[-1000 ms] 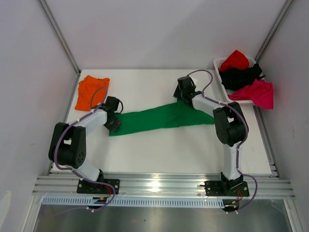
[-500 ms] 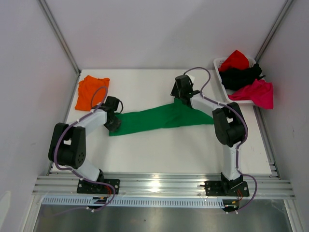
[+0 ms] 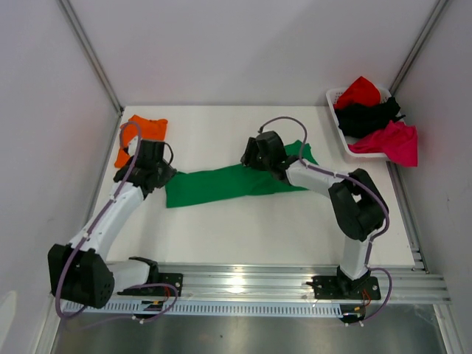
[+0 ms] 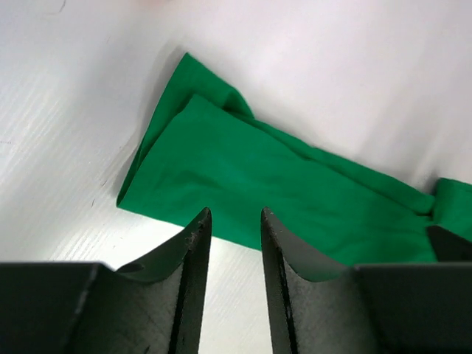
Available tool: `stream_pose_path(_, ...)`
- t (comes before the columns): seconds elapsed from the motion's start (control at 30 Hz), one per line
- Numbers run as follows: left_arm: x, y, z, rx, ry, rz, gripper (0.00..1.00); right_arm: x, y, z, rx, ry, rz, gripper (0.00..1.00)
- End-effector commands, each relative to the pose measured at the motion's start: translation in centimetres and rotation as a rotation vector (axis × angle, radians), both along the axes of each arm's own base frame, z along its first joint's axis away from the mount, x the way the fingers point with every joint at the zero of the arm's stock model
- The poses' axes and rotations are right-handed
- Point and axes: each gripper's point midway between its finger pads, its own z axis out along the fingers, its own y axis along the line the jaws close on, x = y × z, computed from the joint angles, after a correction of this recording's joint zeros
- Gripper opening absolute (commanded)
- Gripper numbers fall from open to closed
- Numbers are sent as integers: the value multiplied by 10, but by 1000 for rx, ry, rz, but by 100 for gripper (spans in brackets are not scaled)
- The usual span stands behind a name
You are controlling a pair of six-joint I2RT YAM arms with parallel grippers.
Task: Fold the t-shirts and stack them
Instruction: Fold the tshirt
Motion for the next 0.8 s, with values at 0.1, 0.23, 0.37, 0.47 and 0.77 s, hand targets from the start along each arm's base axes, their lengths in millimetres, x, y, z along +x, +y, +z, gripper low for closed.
stream_pose_path(0.1,1,-8,63,-29,-177,-94,39,-38,76,34,223,-46,229,56)
stream_pose_path(0.23,-1,-23,94,-63,-295,-205,42,-52,112,12,290,-18,336,56)
stream_pose_path(0.37,-11,-40,125,-109,-449,-325,47,-61,151,3,390,7,436,56)
stream_pose_path(0.47,-21,-51,145,-128,-545,-409,50,-62,172,-5,415,31,460,56)
stream_pose_path(0.77,-58,-47,209,-109,-846,-447,67,-77,211,-25,468,97,508,56)
